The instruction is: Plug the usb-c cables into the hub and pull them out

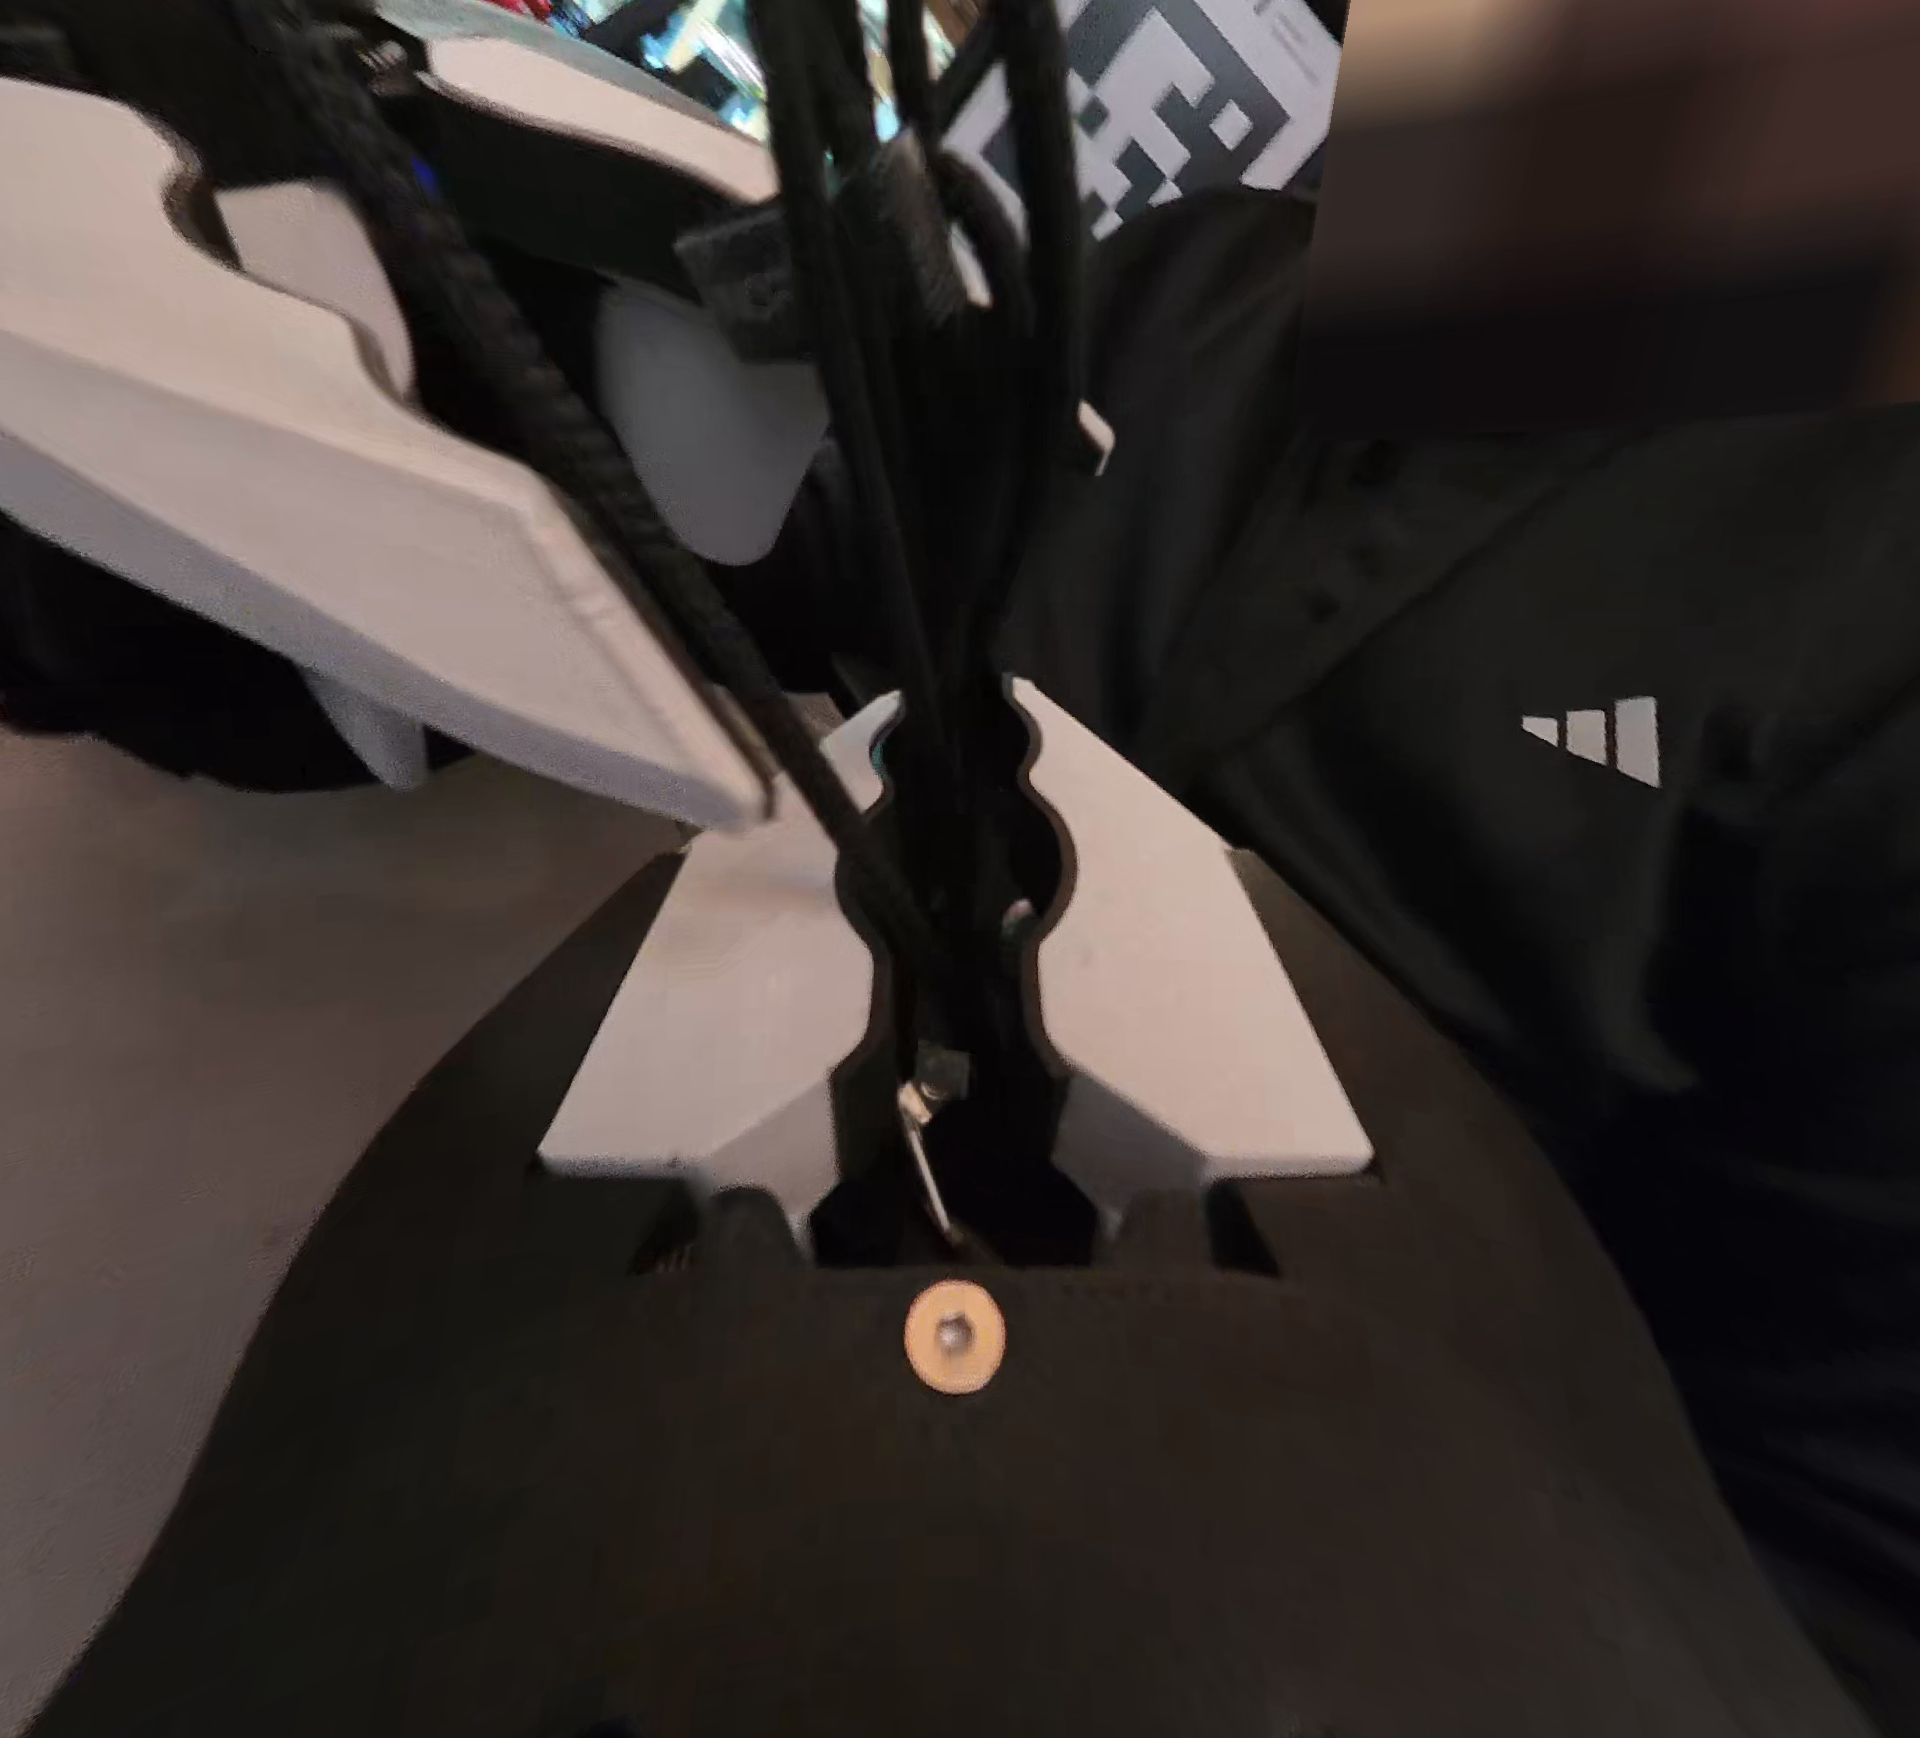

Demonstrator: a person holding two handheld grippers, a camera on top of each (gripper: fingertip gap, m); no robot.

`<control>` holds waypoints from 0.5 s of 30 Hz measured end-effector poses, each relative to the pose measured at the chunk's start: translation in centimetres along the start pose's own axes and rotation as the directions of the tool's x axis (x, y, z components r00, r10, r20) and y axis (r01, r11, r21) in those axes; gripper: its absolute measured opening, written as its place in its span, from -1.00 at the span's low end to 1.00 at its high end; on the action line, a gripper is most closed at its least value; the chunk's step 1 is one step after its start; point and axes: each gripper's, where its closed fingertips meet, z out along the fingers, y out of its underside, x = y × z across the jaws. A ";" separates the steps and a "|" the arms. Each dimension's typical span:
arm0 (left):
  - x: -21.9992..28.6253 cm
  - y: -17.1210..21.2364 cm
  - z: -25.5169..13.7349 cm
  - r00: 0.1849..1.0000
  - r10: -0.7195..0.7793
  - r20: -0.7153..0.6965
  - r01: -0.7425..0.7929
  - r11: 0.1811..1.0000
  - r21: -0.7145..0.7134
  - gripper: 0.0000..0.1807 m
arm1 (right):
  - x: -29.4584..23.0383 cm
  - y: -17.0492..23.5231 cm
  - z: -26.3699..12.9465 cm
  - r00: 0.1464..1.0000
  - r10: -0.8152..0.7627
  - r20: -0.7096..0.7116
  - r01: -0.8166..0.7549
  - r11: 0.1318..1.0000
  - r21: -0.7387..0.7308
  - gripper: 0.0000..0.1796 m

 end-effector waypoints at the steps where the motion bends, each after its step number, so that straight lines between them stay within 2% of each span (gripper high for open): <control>1: 0.2 0.2 0.2 1.000 0.001 -0.016 -0.001 1.000 -0.013 -0.86 | -0.2 0.1 0.2 1.000 -0.007 0.022 0.007 1.000 -0.006 -0.36; 2: 0.4 0.3 0.3 0.999 -0.003 -0.042 0.002 1.000 -0.022 -0.86 | -0.6 0.3 0.4 0.999 -0.017 0.049 0.017 1.000 -0.009 -0.47; 5: 0.8 0.7 0.7 0.997 0.002 -0.081 -0.007 0.998 -0.056 -0.86 | -1.4 0.5 1.1 0.994 -0.011 0.112 0.012 1.000 -0.005 -0.56; 7: 0.6 0.6 0.7 0.997 -0.007 -0.081 0.003 0.999 -0.054 -0.85 | -1.6 0.6 1.2 0.993 -0.042 0.110 0.044 0.999 -0.013 -0.77; 9: 0.4 0.2 0.3 0.998 -0.012 -0.067 0.010 0.999 -0.032 -0.83 | -1.5 0.3 1.0 0.994 -0.062 0.085 0.063 0.998 -0.002 -0.84; 12: -1.2 -0.5 -0.9 0.998 -0.040 0.048 0.039 0.999 0.019 -0.77 | -0.6 -0.2 0.4 0.997 -0.077 0.007 0.078 0.997 -0.007 -0.94; 15: -2.5 -2.1 -3.3 0.977 -0.050 0.209 0.023 0.991 0.132 -0.55 | 0.4 -1.1 -0.5 0.991 -0.107 -0.084 0.108 0.994 0.015 -0.94</control>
